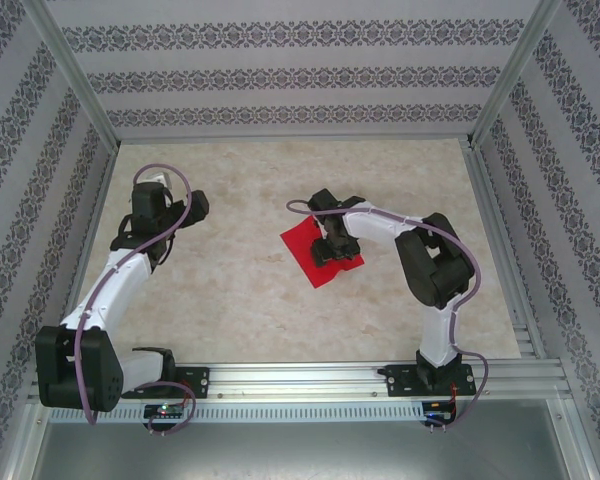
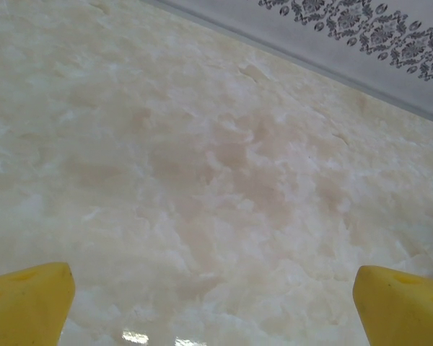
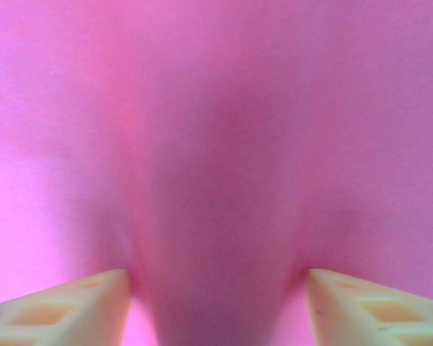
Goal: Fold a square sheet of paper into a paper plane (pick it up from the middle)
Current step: First fold in half a square sheet of paper at the center of the table.
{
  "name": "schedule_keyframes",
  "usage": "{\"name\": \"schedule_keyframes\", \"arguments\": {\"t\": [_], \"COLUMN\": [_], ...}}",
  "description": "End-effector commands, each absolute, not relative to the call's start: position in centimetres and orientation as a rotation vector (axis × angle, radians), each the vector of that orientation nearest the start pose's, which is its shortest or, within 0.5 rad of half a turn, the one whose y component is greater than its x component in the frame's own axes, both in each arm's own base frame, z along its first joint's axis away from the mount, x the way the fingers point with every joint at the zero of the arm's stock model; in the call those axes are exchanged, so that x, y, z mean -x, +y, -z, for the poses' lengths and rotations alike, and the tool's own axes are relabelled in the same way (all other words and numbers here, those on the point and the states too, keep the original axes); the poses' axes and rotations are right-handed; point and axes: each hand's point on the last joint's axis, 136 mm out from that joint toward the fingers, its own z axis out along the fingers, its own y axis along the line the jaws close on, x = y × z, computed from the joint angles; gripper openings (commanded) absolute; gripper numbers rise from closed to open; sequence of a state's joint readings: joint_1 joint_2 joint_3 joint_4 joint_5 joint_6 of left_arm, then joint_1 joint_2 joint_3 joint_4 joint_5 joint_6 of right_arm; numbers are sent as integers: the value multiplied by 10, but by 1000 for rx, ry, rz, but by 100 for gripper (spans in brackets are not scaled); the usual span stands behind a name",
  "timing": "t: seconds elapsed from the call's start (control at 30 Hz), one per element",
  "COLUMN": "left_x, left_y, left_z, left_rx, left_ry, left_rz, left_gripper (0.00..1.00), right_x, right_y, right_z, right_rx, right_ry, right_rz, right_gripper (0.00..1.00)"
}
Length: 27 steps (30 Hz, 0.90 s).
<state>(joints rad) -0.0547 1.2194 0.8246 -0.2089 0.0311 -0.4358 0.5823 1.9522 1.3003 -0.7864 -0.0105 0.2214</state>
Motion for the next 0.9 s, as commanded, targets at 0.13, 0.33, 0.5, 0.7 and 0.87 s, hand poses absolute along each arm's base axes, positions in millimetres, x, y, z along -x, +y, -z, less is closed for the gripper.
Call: {"name": "schedule_keyframes", "arguments": {"t": [0.13,0.33,0.5,0.7,0.87], "left_x": [-376,-369,-362,-352,-345], "left_y": [-63,-92,-110,-137,-165], "left_z": [-157,-139,-131,-118,-102], "left_rx": [454,499,478,473,496], "left_ry": [2190,2196,2199,2222,2259], "left_rz": [618,878,966,1083,1186], "left_gripper": [97,91,89,89,87], "right_x": [-320,-321,-326,-332,-340], "right_y": [272,320,335,328,321], "right_z": [-55,-118,-127,-91,-81], "right_rx": [408,350,277,157,30], "right_ry": [2839,2601,2518,2608,2609], "right_rz": [-661,-1232,-1445,-1391,-1422], "right_gripper": [43,37,38,39,36]}}
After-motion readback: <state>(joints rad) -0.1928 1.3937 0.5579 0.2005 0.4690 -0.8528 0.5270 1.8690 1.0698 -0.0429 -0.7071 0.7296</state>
